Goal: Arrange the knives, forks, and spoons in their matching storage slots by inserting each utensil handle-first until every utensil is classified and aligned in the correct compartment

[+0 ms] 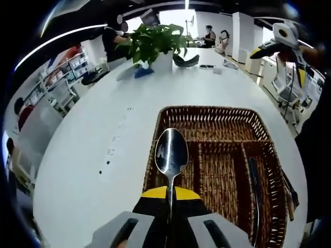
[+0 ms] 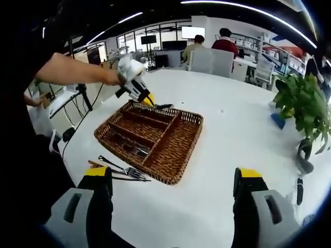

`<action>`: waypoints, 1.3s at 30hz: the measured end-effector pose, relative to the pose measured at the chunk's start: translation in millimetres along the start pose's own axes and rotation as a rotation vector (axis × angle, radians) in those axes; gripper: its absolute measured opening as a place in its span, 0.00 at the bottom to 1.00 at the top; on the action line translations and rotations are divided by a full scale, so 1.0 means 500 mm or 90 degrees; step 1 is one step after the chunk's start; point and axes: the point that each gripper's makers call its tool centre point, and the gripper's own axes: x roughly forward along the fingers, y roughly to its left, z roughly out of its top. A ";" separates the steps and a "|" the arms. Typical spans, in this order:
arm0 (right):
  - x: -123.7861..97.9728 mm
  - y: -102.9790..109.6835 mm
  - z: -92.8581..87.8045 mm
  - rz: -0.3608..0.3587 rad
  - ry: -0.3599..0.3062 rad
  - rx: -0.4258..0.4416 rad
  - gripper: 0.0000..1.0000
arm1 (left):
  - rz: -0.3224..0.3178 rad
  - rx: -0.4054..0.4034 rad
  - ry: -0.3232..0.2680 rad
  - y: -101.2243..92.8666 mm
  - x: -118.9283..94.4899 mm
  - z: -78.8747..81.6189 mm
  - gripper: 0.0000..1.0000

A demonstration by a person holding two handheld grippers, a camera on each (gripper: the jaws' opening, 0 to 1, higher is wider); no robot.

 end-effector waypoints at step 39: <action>-0.001 0.027 0.096 0.056 -0.046 -0.036 0.99 | -0.022 0.014 0.083 -0.035 0.086 -0.070 0.00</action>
